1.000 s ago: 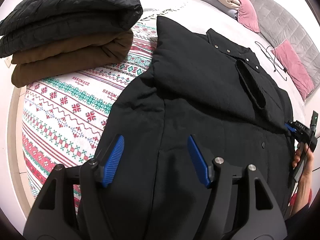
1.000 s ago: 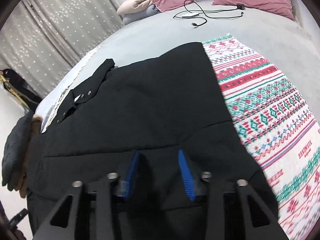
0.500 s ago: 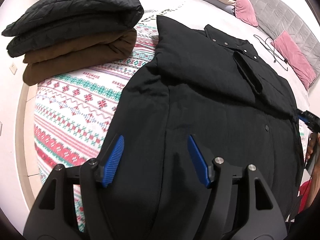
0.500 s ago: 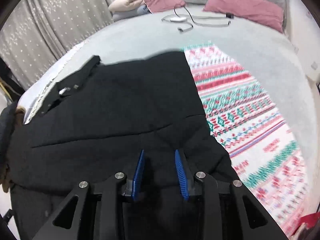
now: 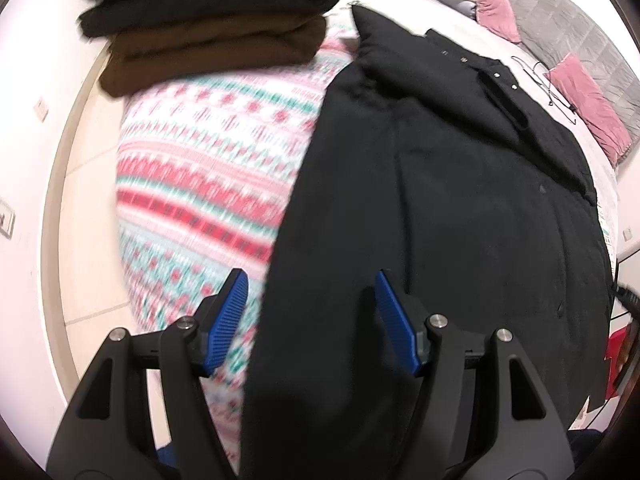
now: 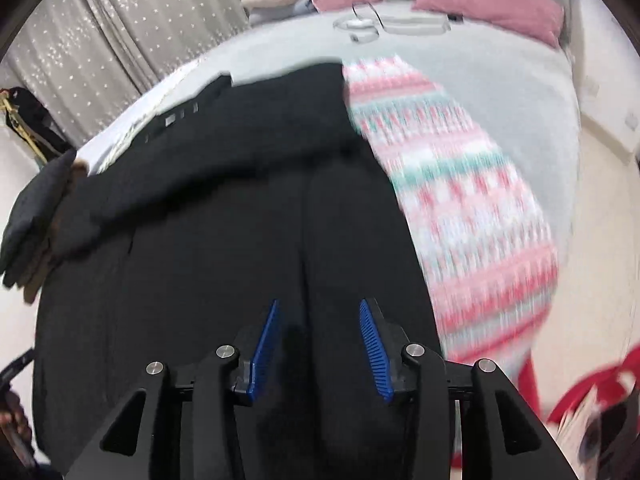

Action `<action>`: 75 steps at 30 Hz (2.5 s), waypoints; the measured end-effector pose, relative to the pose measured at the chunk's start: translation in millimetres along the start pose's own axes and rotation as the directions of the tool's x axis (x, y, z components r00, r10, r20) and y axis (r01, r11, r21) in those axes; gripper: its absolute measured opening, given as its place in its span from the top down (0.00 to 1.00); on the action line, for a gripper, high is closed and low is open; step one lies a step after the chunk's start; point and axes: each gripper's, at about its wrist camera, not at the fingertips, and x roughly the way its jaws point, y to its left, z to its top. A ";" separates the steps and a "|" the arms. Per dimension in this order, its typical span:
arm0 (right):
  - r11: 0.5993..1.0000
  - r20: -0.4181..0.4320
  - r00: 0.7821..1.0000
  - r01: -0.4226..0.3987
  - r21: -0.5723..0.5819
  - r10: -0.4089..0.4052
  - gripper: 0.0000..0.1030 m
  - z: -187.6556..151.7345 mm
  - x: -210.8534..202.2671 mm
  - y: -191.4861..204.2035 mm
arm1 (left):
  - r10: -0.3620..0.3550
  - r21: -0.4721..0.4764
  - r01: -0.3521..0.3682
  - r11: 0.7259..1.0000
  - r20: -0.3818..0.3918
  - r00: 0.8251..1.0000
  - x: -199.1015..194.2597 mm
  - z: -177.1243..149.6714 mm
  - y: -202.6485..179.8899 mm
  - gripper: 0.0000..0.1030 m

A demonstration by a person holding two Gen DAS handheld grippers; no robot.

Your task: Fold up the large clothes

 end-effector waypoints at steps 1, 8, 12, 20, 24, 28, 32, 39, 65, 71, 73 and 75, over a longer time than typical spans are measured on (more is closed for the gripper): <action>1.000 -0.011 1.000 0.001 -0.015 -0.002 0.59 -9.9 -1.0 -2.8 | -0.002 -0.011 0.001 1.000 -0.010 1.000 0.4 -5.1 4.2 0.35; 1.000 -0.054 0.999 -0.005 -0.001 0.005 0.59 -58.7 -34.1 -19.2 | -0.030 -0.024 0.029 0.999 -0.032 0.999 -9.8 -37.1 17.8 0.35; 0.998 -0.082 0.996 -0.040 0.053 0.044 0.59 -95.3 -51.1 -40.6 | -0.093 -0.059 0.091 0.994 -0.037 0.995 -28.6 -61.6 33.8 0.35; 0.965 -0.181 0.968 -0.133 0.226 0.176 0.35 -128.0 -50.8 -92.2 | -0.261 -0.173 0.252 0.952 -0.033 0.965 -45.6 -98.9 58.1 0.35; 0.940 -0.269 0.924 -0.194 0.279 0.271 0.35 -138.3 -35.3 -100.4 | -0.368 -0.246 0.353 0.903 -0.016 0.930 -44.7 -109.7 66.1 0.35; 0.931 -0.294 0.913 -0.189 0.311 0.284 0.35 -143.5 -28.7 -101.4 | -0.404 -0.273 0.387 0.881 -0.006 0.915 -43.7 -112.6 67.1 0.35; 0.909 -0.306 0.897 -0.197 0.369 0.318 0.35 -150.3 -22.5 -108.2 | -0.436 -0.283 0.423 0.861 0.016 0.900 -44.3 -115.8 66.0 0.35; 0.880 -0.259 0.883 -0.278 0.384 0.392 0.50 -150.1 -26.6 -108.2 | -0.432 -0.197 0.431 0.881 0.042 0.901 -53.7 -117.1 47.9 0.46; 0.940 -0.304 0.900 -0.247 0.235 0.313 0.87 -157.2 -31.4 -84.1 | -0.111 0.059 0.105 0.993 0.109 0.988 -58.3 -125.4 -4.1 0.78; 0.962 -0.238 0.939 -0.210 0.174 0.248 0.92 -154.1 -46.5 -72.6 | -0.092 0.070 0.084 0.994 0.117 0.989 -59.6 -124.0 -3.9 0.83; 0.963 -0.207 0.947 -0.213 0.165 0.245 0.92 -153.0 -53.5 -68.9 | -0.078 0.076 0.070 0.995 0.120 0.990 -60.5 -123.4 -7.0 0.84; 0.962 -0.175 0.952 -0.226 0.156 0.252 0.93 -153.4 -60.4 -65.1 | -0.048 0.090 0.036 0.995 0.133 0.990 -63.1 -125.0 -11.1 0.86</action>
